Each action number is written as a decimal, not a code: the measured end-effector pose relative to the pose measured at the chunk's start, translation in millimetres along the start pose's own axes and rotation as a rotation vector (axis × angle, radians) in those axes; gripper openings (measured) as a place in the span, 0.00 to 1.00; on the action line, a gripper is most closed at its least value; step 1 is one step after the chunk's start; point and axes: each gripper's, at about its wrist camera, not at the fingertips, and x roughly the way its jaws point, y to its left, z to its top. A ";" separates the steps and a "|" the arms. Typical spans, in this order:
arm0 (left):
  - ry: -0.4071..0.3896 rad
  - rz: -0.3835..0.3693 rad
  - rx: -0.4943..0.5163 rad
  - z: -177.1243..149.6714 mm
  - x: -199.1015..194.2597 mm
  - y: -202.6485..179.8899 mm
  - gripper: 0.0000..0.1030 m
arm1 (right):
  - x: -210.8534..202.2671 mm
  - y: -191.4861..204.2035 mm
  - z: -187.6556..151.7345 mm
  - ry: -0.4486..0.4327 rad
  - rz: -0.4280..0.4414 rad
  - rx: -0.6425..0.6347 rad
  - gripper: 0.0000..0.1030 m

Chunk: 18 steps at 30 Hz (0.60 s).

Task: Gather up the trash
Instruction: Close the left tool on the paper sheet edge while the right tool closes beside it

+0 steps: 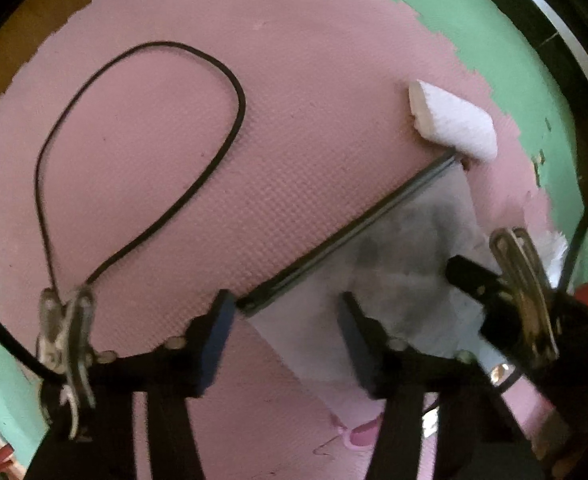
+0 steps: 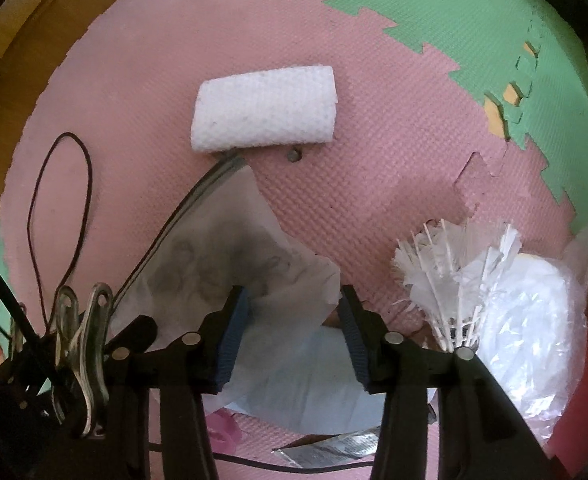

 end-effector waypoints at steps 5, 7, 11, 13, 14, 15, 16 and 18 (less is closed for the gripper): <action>0.012 -0.010 -0.020 0.3 -1.8 12.9 0.16 | -1.9 4.9 -5.2 0.013 0.012 0.033 0.06; 0.028 -0.052 -0.050 1.2 -2.9 20.8 0.12 | -7.9 8.8 -9.4 -0.006 0.008 0.028 0.04; 0.011 -0.110 -0.065 2.9 -16.2 35.8 0.09 | -26.7 7.7 -16.4 -0.038 0.063 0.065 0.02; 0.003 -0.140 -0.061 2.0 -24.6 41.1 0.08 | -34.7 4.1 -19.4 -0.049 0.087 0.082 0.02; 0.004 -0.153 -0.063 2.9 -27.1 44.6 0.08 | -39.6 0.7 -21.2 -0.055 0.099 0.091 0.02; 0.008 -0.173 -0.070 2.2 -31.7 48.1 0.08 | -45.0 -1.7 -23.7 -0.063 0.111 0.101 0.02; 0.010 -0.186 -0.077 1.8 -34.4 49.5 0.07 | -49.0 -4.3 -25.6 -0.069 0.121 0.110 0.02; 0.009 -0.211 -0.085 -6.1 -42.2 47.1 0.07 | -59.6 -8.3 -31.3 -0.080 0.148 0.138 0.02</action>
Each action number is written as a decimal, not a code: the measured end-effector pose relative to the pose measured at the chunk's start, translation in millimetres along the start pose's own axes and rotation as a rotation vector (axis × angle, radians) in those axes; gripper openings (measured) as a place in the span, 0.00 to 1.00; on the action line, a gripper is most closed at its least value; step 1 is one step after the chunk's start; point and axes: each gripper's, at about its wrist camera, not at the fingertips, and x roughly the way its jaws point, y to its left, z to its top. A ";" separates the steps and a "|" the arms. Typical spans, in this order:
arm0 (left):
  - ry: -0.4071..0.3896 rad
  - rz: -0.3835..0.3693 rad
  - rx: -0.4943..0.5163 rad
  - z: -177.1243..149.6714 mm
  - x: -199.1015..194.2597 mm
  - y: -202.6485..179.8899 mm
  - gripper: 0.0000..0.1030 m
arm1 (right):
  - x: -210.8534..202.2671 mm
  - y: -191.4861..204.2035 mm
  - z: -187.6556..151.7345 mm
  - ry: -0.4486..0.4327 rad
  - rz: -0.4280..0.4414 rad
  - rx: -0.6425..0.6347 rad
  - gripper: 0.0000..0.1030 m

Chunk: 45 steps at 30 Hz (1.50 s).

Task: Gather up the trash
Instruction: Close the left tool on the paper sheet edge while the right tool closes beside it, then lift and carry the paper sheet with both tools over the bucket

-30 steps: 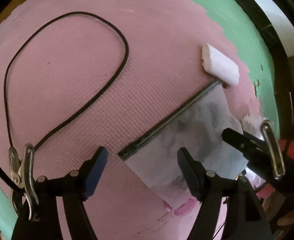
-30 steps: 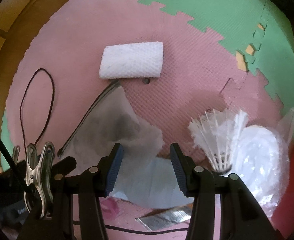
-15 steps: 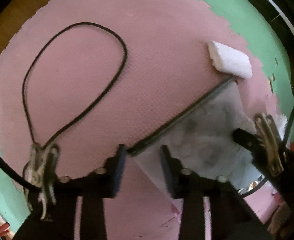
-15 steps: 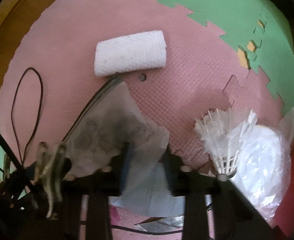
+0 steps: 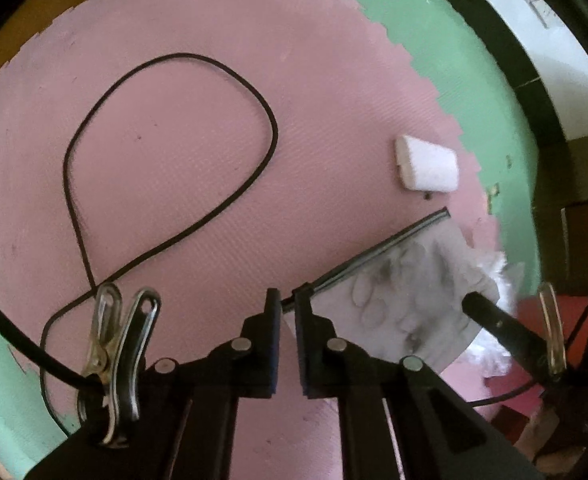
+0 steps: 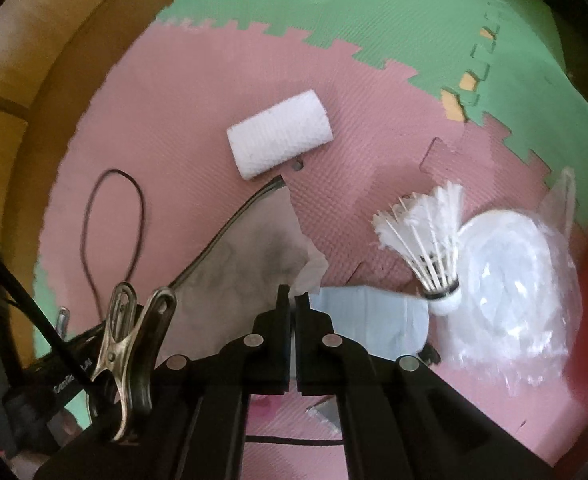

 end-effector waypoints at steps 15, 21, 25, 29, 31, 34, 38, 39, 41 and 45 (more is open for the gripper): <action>-0.023 -0.091 0.161 8.7 -79.4 -41.7 0.06 | -90.4 -30.5 -29.0 -0.113 0.095 0.128 0.02; -0.031 -0.101 0.234 0.4 -111.8 -68.9 0.06 | -137.0 -36.9 -44.6 -0.173 0.118 0.159 0.02; -0.034 -0.113 0.290 -6.1 -134.3 -92.0 0.06 | -166.5 -42.7 -55.0 -0.213 0.128 0.189 0.02; -0.045 -0.130 0.352 -12.9 -156.9 -116.3 0.06 | -202.8 -51.9 -65.9 -0.266 0.135 0.227 0.02; -0.055 -0.145 0.390 -17.4 -172.3 -132.9 0.06 | -218.4 -58.0 -70.1 -0.289 0.139 0.245 0.02; -0.072 -0.163 0.439 -22.4 -189.4 -155.8 0.06 | -244.6 -69.1 -78.7 -0.332 0.142 0.275 0.02; -0.090 -0.190 0.494 -29.7 -207.4 -184.2 0.06 | -277.2 -84.1 -91.2 -0.387 0.143 0.316 0.02; -0.094 -0.198 0.511 -32.3 -212.0 -192.6 0.06 | -286.5 -89.0 -95.2 -0.405 0.142 0.327 0.02; -0.102 -0.210 0.543 -37.6 -220.4 -208.8 0.06 | -299.7 -95.3 -100.7 -0.431 0.139 0.341 0.02; -0.112 -0.236 0.604 -47.6 -230.6 -240.4 0.06 | -328.0 -111.7 -111.9 -0.493 0.124 0.374 0.02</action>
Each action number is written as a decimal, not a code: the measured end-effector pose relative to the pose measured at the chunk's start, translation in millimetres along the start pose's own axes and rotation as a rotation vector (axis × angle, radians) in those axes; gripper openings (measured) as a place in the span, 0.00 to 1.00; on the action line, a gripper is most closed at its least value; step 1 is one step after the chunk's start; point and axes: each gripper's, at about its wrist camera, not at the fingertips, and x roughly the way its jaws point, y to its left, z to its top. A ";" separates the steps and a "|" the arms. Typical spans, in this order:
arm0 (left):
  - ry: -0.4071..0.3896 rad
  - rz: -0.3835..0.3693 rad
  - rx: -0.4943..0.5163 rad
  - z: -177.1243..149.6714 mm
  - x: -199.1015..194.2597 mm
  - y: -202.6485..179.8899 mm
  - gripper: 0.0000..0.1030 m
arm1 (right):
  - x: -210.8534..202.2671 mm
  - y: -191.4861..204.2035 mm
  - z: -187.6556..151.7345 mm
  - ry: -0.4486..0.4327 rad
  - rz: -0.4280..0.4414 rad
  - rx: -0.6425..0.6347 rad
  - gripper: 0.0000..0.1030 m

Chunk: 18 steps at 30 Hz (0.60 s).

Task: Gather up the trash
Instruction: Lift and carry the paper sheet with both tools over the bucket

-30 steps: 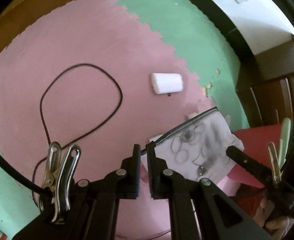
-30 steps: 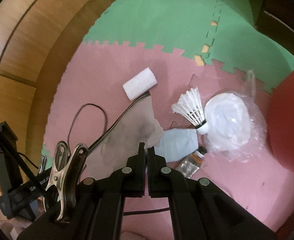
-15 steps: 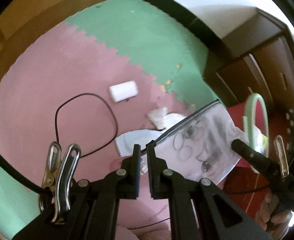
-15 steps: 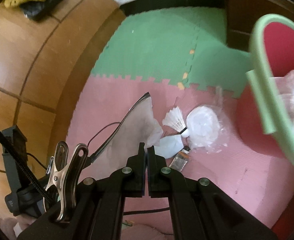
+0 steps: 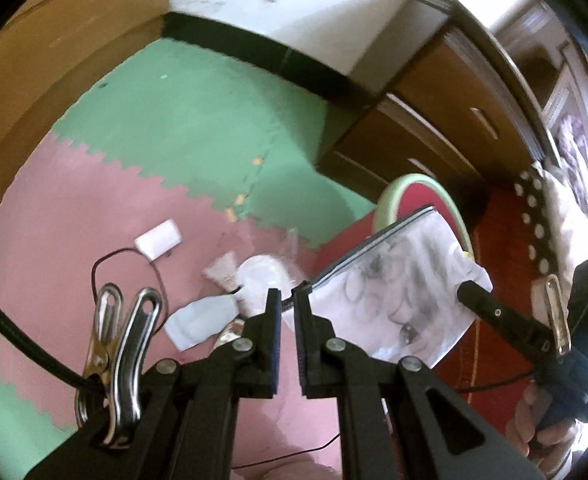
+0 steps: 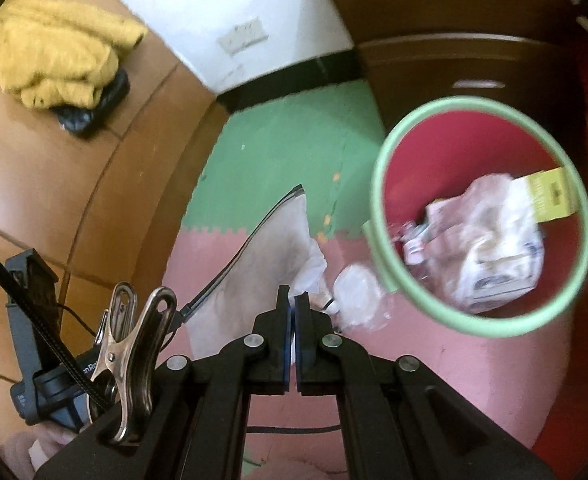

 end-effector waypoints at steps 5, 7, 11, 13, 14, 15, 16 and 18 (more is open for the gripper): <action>0.001 -0.026 0.068 10.3 7.3 -38.8 0.06 | -29.4 -21.4 9.8 -0.073 -0.013 0.042 0.02; 0.005 -0.035 0.094 13.6 12.3 -55.3 0.06 | -40.3 -33.0 13.5 -0.102 -0.019 0.060 0.02; 0.016 -0.052 0.139 17.0 24.5 -82.0 0.06 | -54.6 -52.9 18.4 -0.146 -0.036 0.098 0.02; 0.023 -0.059 0.163 19.6 32.4 -95.4 0.06 | -59.6 -64.2 21.8 -0.159 -0.044 0.118 0.02; 0.025 -0.060 0.171 20.8 35.3 -99.9 0.06 | -60.9 -68.3 22.8 -0.163 -0.049 0.120 0.02; 0.028 -0.062 0.178 21.9 39.1 -104.5 0.06 | -61.8 -73.8 25.0 -0.167 -0.058 0.124 0.02; 0.032 -0.064 0.183 23.5 43.8 -109.3 0.06 | -61.6 -76.8 26.8 -0.171 -0.064 0.127 0.02; 0.038 -0.065 0.187 25.8 50.2 -115.3 0.06 | -61.2 -83.9 31.7 -0.180 -0.078 0.132 0.02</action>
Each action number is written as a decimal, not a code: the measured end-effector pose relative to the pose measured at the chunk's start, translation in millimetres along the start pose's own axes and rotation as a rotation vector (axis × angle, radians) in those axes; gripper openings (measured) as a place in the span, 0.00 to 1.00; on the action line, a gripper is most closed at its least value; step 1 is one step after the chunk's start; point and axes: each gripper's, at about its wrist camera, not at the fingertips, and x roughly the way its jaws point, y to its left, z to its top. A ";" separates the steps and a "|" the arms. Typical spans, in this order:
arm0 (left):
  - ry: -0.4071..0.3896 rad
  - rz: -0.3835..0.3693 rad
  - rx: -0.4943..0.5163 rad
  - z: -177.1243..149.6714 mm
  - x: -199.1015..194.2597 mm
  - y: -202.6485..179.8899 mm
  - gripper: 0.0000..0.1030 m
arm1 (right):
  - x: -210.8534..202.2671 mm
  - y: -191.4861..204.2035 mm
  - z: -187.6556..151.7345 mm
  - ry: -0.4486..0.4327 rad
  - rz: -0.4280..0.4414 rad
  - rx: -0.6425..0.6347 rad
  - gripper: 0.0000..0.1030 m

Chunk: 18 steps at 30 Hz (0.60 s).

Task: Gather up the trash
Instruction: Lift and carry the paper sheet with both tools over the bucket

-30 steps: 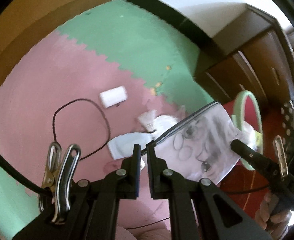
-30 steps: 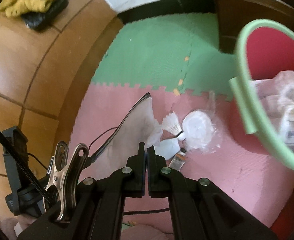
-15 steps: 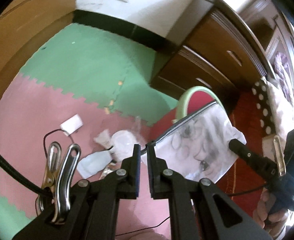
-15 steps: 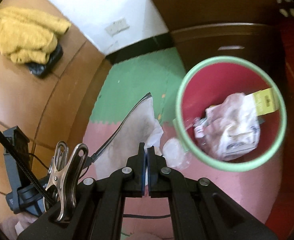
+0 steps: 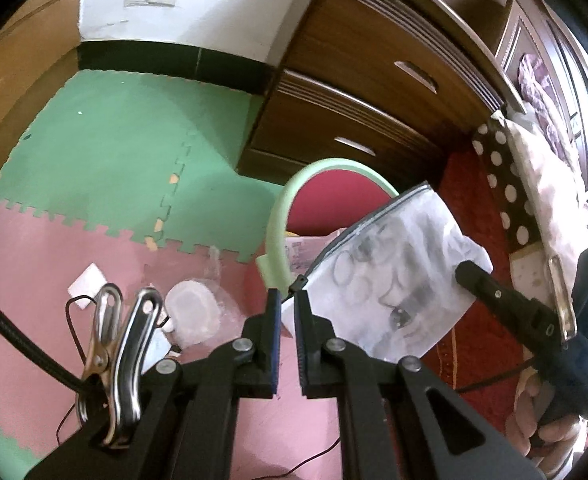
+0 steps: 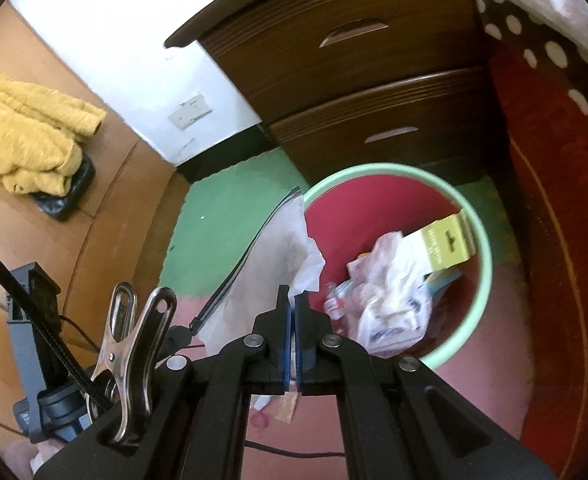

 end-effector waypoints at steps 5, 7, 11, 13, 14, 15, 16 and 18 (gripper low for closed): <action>0.011 0.001 0.020 6.2 15.6 -10.3 0.06 | 8.0 -12.4 11.9 -0.012 -0.018 0.013 0.02; 0.016 0.005 0.033 9.1 22.2 -15.0 0.06 | 12.9 -15.5 16.7 -0.016 -0.027 0.010 0.02; 0.025 0.016 0.054 13.7 35.5 -21.2 0.06 | 22.6 -20.6 22.9 -0.017 -0.040 0.009 0.02; 0.031 0.021 0.059 16.1 43.4 -24.0 0.06 | 28.5 -23.7 25.4 -0.018 -0.049 0.010 0.02; 0.033 0.024 0.060 16.7 45.9 -24.7 0.06 | 30.4 -25.2 26.4 -0.018 -0.053 0.010 0.02; 0.039 0.027 0.059 17.7 49.9 -25.5 0.06 | 32.8 -26.4 28.0 -0.017 -0.058 0.008 0.02; 0.042 0.028 0.058 17.9 52.2 -26.1 0.06 | 35.2 -27.4 29.6 -0.018 -0.063 0.005 0.02; 0.050 0.030 0.057 18.5 57.6 -27.8 0.06 | 39.5 -30.3 32.4 -0.017 -0.074 0.002 0.02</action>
